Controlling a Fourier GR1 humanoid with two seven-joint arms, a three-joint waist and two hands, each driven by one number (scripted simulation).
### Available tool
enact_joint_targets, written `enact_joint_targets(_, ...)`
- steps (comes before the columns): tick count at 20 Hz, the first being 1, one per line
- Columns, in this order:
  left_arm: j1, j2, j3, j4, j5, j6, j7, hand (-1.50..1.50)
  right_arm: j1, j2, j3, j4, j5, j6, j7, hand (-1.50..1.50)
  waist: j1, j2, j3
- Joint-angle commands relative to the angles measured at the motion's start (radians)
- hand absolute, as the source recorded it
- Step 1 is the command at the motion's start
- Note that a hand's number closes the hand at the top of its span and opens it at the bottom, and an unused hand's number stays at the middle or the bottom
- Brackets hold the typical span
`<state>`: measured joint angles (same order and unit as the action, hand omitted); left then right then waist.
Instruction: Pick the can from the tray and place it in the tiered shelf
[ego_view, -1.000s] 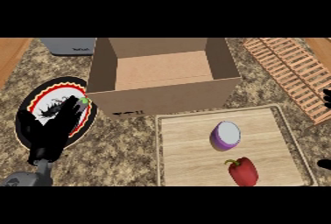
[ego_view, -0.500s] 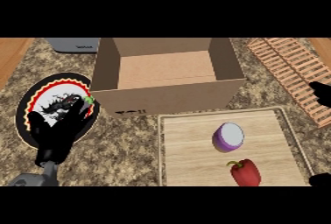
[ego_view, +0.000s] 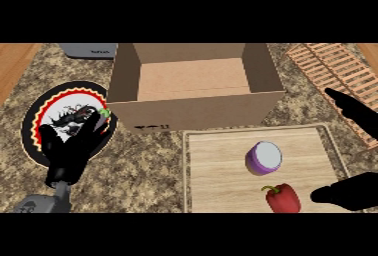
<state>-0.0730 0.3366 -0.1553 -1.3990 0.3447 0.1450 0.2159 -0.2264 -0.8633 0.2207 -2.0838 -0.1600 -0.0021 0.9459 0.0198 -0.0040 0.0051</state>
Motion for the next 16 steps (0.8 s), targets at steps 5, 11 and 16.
enact_joint_targets(5, -0.018, -0.024, 0.009, 0.059, -0.034, 0.039, 0.054, 0.00, -0.191, 0.138, 0.220, 0.071, 0.146, 0.030, 0.209, -1.50, -0.005, 0.006, -0.006)
enact_joint_targets(11, 0.036, -0.018, 0.022, 0.052, -0.029, -0.006, 0.019, 0.00, -0.200, 0.179, 0.226, 0.162, 0.192, 0.049, 0.242, -1.50, -0.008, 0.006, -0.006)
enact_joint_targets(16, 0.024, -0.002, 0.053, 0.076, -0.039, -0.014, 0.011, 0.00, -0.111, 0.197, 0.297, 0.052, 0.321, 0.013, 0.302, -1.50, -0.025, 0.002, -0.006)
